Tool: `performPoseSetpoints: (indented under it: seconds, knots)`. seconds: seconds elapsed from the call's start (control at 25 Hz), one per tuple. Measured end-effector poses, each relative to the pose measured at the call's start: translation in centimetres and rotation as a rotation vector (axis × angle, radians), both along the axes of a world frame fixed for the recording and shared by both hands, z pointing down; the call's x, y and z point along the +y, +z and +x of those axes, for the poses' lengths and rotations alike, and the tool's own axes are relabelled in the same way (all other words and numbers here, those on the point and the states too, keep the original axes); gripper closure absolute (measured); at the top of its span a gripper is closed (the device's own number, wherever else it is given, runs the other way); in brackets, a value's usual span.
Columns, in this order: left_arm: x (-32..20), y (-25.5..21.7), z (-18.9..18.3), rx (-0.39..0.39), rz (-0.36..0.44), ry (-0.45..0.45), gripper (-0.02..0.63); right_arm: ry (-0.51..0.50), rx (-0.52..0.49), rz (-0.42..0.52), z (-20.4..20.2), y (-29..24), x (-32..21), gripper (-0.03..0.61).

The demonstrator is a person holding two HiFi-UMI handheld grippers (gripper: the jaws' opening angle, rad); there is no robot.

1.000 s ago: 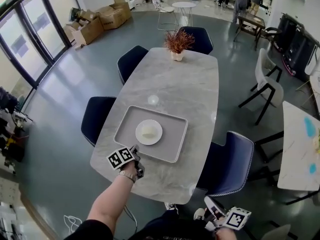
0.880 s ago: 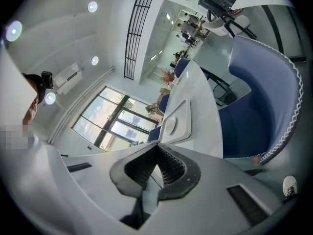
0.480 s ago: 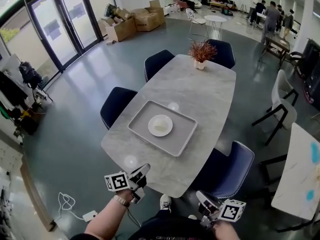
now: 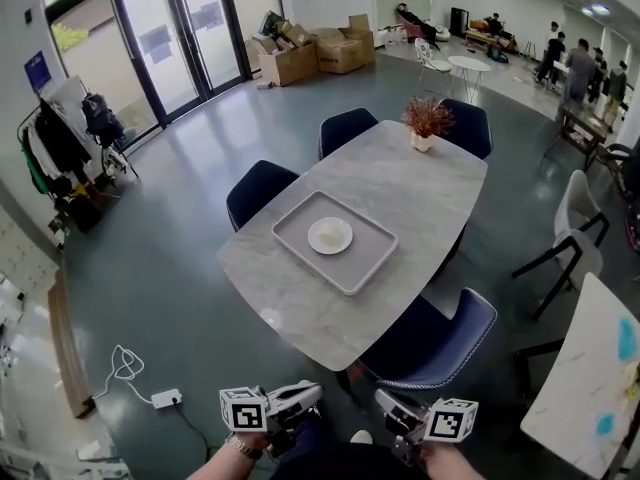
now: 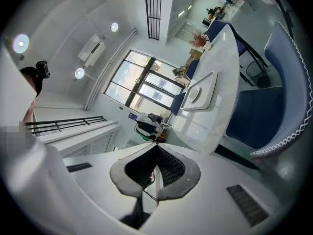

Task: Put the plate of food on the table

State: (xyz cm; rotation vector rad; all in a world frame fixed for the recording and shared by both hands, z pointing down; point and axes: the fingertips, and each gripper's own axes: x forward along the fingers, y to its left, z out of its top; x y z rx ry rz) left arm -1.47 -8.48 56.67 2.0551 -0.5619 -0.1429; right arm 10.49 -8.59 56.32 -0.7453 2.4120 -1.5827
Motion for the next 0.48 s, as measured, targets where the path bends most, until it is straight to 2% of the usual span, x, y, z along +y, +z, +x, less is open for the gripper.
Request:
performPoseSetpoints:
  seconds: [0.16, 0.32, 0.48]
  knots:
    - [4.3, 0.4, 0.8, -0.010, -0.009, -0.009, 0.606, -0.044, -0.007, 0.005, -0.2, -0.1, 2.1, 0.568]
    - [6.6, 0.4, 0.9, 0.038, -0.048, -0.027, 0.606, -0.065, -0.016, 0.030, -1.1, -0.5, 3.3, 0.568]
    - [7.9, 0.6, 0.8, 0.071, -0.049, 0.009, 0.606, -0.072, -0.013, 0.040, -2.0, -0.6, 4.5, 0.568]
